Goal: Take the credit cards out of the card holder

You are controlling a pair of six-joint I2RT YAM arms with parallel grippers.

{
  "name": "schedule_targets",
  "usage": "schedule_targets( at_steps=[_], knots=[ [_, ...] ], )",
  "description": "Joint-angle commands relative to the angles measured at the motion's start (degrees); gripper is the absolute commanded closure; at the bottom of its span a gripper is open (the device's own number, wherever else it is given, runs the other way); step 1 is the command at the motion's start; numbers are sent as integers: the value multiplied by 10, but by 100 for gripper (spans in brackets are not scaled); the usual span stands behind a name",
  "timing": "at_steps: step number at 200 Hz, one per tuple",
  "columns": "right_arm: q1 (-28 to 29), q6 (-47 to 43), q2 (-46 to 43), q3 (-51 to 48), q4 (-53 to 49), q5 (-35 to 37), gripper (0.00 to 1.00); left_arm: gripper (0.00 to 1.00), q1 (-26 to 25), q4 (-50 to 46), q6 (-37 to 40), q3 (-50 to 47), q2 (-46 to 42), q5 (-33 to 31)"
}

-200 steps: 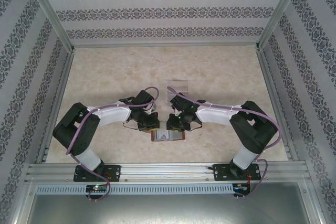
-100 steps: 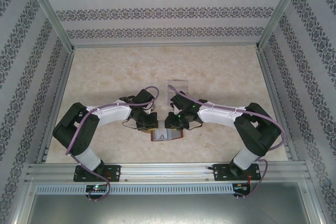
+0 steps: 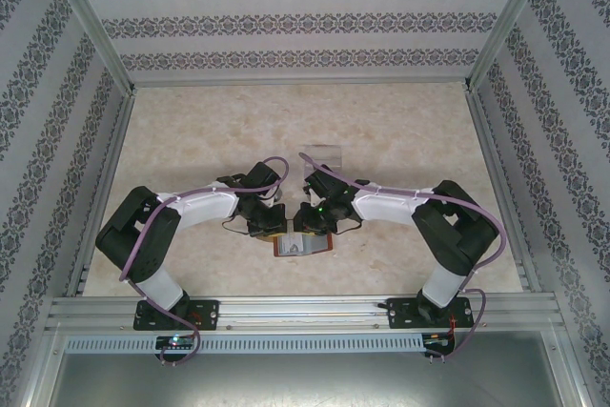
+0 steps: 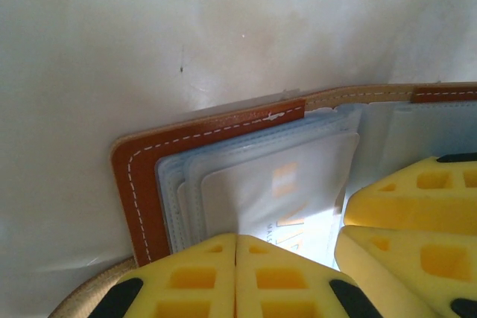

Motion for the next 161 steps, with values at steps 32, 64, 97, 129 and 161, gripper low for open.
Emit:
schedule_targets(
  at_steps=[32,64,97,129,161],
  knots=[
    [-1,-7,19,14,-36,29,78,93,-5,-15,8,-1,12,-9],
    [0,-16,10,13,-70,58,78,92,-5,-21,9,1,11,-12],
    [0,-18,-13,11,-104,86,78,91,-5,-28,13,5,10,-16],
    [0,-19,-33,15,-116,90,78,91,-5,-36,18,9,11,-19],
    [-3,-10,-58,6,-86,75,76,91,-5,-52,20,20,1,-24]
  ],
)
